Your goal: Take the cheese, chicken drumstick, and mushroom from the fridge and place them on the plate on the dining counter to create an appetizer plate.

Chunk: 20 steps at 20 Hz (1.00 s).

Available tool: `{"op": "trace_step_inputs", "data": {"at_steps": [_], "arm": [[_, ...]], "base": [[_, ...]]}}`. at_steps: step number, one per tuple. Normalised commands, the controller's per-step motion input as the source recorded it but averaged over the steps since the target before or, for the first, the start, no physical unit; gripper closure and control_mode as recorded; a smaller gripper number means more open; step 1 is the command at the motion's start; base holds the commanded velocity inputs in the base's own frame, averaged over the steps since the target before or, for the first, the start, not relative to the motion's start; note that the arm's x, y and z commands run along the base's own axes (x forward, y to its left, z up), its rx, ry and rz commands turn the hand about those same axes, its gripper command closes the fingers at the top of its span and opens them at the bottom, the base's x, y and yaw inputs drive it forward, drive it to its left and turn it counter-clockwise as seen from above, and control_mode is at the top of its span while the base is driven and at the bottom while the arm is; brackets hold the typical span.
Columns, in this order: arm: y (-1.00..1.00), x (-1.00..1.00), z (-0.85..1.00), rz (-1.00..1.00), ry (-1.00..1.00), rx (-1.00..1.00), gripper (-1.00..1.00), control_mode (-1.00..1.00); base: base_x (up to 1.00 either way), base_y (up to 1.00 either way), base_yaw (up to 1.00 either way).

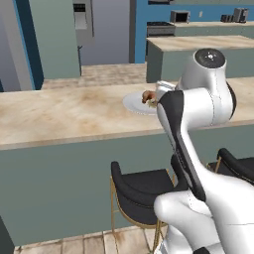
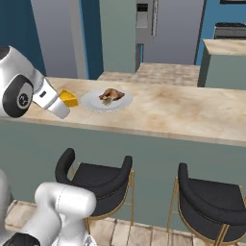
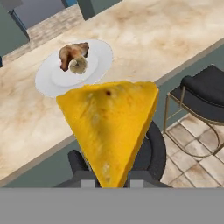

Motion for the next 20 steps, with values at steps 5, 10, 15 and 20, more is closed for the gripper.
{"op": "trace_step_inputs", "data": {"at_steps": [5,10,15,20], "arm": [[0.19,0.55,-0.12,0.00,0.06,0.00,1.00,-1.00],[0.02,0.63,-0.08,0.00,0.05,0.00,1.00,-1.00],[0.00,0.62,-0.13,0.00,0.10,0.00,1.00,-1.00],[0.13,0.64,-0.33,0.00,0.12,0.00,1.00,-1.00]], "base": [[0.00,0.00,0.00],[0.00,0.00,0.00],[0.00,0.00,0.00],[0.00,0.00,0.00]]}}
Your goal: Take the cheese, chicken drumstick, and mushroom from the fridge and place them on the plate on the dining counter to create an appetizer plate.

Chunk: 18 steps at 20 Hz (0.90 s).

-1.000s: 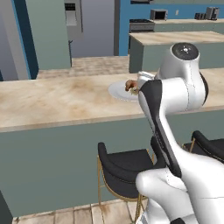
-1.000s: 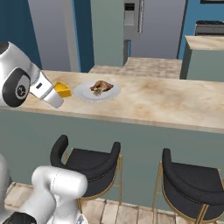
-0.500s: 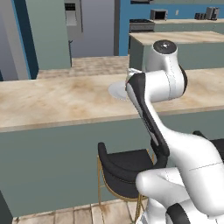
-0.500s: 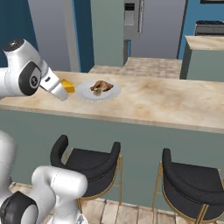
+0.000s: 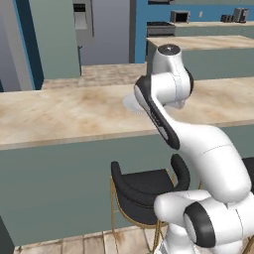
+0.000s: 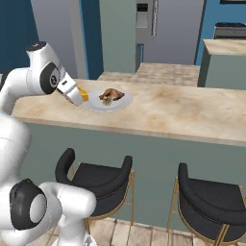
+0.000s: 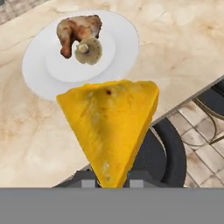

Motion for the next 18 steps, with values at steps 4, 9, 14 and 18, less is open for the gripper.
{"op": "trace_step_inputs", "data": {"at_steps": [4,9,14,18], "arm": [[0.22,0.59,-0.29,0.00,0.14,0.00,1.00,-1.00],[0.05,0.54,-0.22,0.00,0.07,0.00,1.00,-1.00],[0.00,0.47,-0.15,0.00,0.01,0.00,1.00,-1.00],[0.00,0.36,-0.35,0.00,0.00,0.00,1.00,-1.00]], "base": [[0.00,0.00,0.00],[0.00,0.00,0.00],[0.00,0.00,0.00],[0.00,0.00,0.00]]}}
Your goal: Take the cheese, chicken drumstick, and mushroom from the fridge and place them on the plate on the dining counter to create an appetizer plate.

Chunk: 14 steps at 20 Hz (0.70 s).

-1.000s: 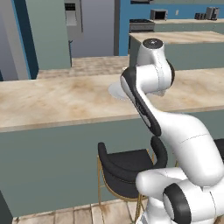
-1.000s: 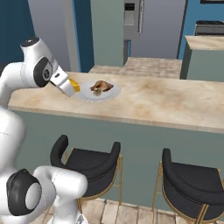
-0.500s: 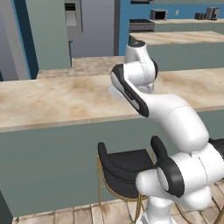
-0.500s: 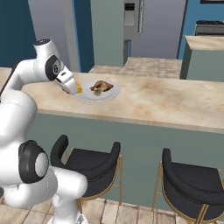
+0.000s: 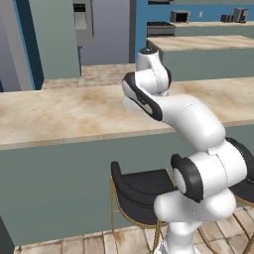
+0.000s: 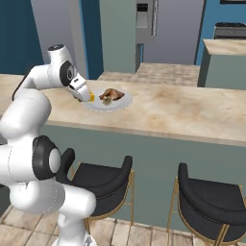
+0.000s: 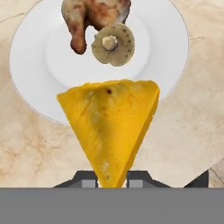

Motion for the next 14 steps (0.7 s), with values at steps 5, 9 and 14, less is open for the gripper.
{"op": "trace_step_inputs", "data": {"at_steps": [5,9,14], "arm": [[0.00,0.27,-0.41,0.00,0.00,0.00,1.00,-1.00],[0.00,0.36,-0.18,0.00,0.00,0.00,1.00,-1.00],[0.00,0.43,-0.01,0.00,0.00,0.00,1.00,-1.00]], "base": [[0.00,0.00,0.00],[0.00,0.00,0.00],[0.00,0.00,0.00]]}}
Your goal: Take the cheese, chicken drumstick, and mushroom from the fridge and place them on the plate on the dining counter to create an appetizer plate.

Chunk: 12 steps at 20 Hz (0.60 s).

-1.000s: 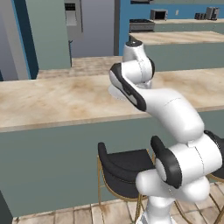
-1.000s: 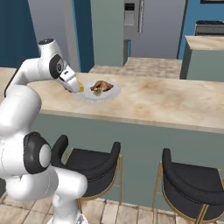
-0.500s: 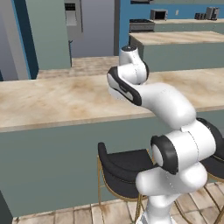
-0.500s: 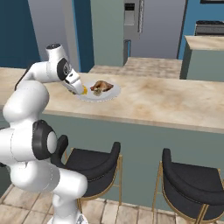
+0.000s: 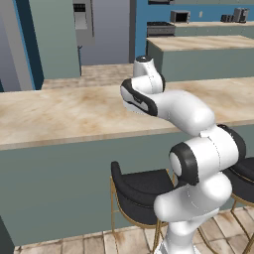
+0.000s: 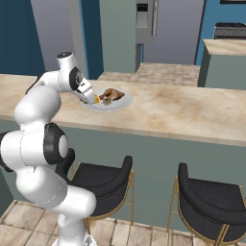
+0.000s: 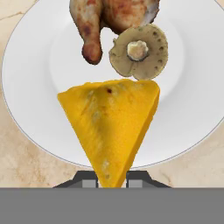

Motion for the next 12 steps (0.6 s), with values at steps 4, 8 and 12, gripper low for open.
{"op": "trace_step_inputs", "data": {"at_steps": [4,8,12], "arm": [[0.00,0.39,-0.05,0.00,0.00,0.00,1.00,-1.00],[0.00,0.26,-0.26,0.00,0.00,0.00,1.00,-1.00],[0.00,0.31,-0.33,0.00,0.00,0.00,1.00,-1.00]], "base": [[0.00,0.00,0.00],[0.00,0.00,0.00],[0.00,0.00,0.00]]}}
